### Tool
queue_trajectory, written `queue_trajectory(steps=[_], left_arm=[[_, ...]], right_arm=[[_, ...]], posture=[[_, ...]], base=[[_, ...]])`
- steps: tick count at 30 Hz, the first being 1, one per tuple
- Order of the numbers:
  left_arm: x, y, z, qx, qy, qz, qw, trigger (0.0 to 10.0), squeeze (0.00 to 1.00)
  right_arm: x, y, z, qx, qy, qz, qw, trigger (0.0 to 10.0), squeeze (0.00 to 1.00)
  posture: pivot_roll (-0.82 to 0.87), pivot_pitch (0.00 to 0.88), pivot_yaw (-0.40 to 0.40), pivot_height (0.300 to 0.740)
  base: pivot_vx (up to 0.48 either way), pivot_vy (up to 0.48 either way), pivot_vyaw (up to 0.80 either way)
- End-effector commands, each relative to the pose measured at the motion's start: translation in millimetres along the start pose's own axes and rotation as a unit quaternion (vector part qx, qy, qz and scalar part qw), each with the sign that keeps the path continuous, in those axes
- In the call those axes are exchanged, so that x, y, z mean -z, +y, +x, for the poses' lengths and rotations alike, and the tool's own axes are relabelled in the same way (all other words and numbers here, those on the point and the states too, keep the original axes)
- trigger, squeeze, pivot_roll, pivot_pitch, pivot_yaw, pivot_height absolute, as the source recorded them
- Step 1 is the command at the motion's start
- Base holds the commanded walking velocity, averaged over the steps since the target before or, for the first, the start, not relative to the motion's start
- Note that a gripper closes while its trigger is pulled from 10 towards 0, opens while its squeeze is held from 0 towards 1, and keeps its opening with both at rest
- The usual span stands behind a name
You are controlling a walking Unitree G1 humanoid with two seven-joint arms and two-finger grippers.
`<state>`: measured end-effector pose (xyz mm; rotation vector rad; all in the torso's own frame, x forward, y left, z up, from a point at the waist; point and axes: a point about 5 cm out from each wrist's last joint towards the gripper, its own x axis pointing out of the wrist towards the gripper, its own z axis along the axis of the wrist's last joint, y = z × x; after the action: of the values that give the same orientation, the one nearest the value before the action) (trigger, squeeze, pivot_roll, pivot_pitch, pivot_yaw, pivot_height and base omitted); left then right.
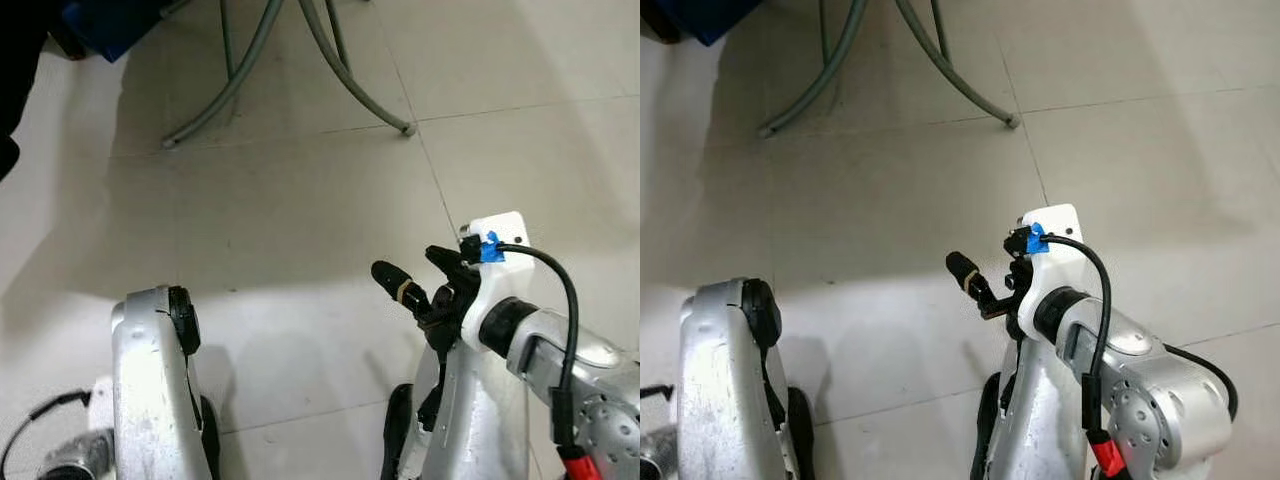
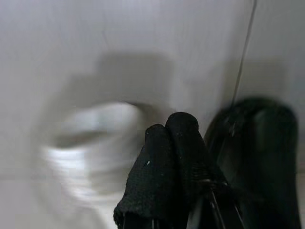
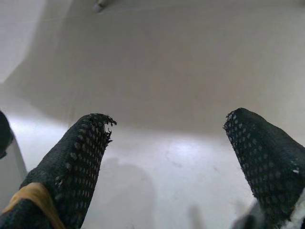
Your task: Building children table
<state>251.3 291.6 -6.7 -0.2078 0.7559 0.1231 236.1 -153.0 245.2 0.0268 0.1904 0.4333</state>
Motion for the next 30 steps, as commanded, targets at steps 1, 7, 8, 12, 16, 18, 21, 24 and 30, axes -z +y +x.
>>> queue_trajectory(steps=[1,7,8,12,16,18,21,24,30], left_arm=[[14.6,-2.8,-0.3,0.017,0.018,-0.017,1.000,0.0,0.00],[1.7,-4.8,-0.6,0.033,-0.008,-0.010,0.999,0.0,0.00],[2.3,-3.3,-1.1,0.030,-0.009,-0.004,0.999,0.0,0.00],[3.1,0.4,-2.3,0.020,-0.011,0.010,1.000,0.0,0.00],[-9.2,-1.6,-2.9,0.029,-0.034,0.029,0.999,0.0,0.00],[-36.4,-13.6,-4.7,0.056,-0.091,0.061,0.992,0.0,0.00],[-51.1,-19.9,-7.1,0.068,-0.120,0.069,0.988,0.0,0.00],[-101.5,-34.1,-21.6,0.082,-0.213,0.088,0.970,10.0,0.00],[-139.9,-45.5,-39.3,0.096,-0.286,0.106,0.948,10.0,0.00]], right_arm=[[3.1,1.8,-1.2,-0.006,0.003,0.003,1.000,10.0,0.00],[1.5,1.8,0.5,-0.005,0.000,0.004,1.000,10.0,0.00],[1.6,2.2,0.4,-0.005,-0.001,0.004,1.000,10.0,0.00],[1.7,2.9,0.2,-0.005,-0.001,0.004,1.000,10.0,0.00],[2.7,2.3,-0.1,-0.001,-0.003,0.006,1.000,10.0,0.00],[1.8,0.9,1.0,0.001,-0.005,0.005,1.000,10.0,0.00],[1.3,0.4,1.7,0.001,-0.007,0.005,1.000,10.0,0.00],[0.5,-0.1,5.9,0.003,-0.015,0.008,1.000,10.0,0.00],[-0.5,2.7,10.5,0.002,-0.028,0.013,1.000,10.0,0.00]], posture=[[-0.14,0.527,-0.073,0.300],[-0.13,0.520,-0.072,0.300],[-0.13,0.520,-0.072,0.300],[-0.13,0.517,-0.069,0.300],[-0.13,0.504,-0.064,0.300],[-0.11,0.489,-0.057,0.300],[-0.11,0.487,-0.056,0.300],[-0.09,0.469,-0.051,0.300],[-0.06,0.445,-0.042,0.300]], base=[[0.000,0.000,0.00],[0.000,0.000,0.00],[0.000,0.000,0.00],[0.000,0.000,0.00],[0.000,0.000,0.00],[0.000,0.000,0.00],[0.000,0.000,0.00],[0.000,0.000,0.00],[0.000,0.000,0.00]])
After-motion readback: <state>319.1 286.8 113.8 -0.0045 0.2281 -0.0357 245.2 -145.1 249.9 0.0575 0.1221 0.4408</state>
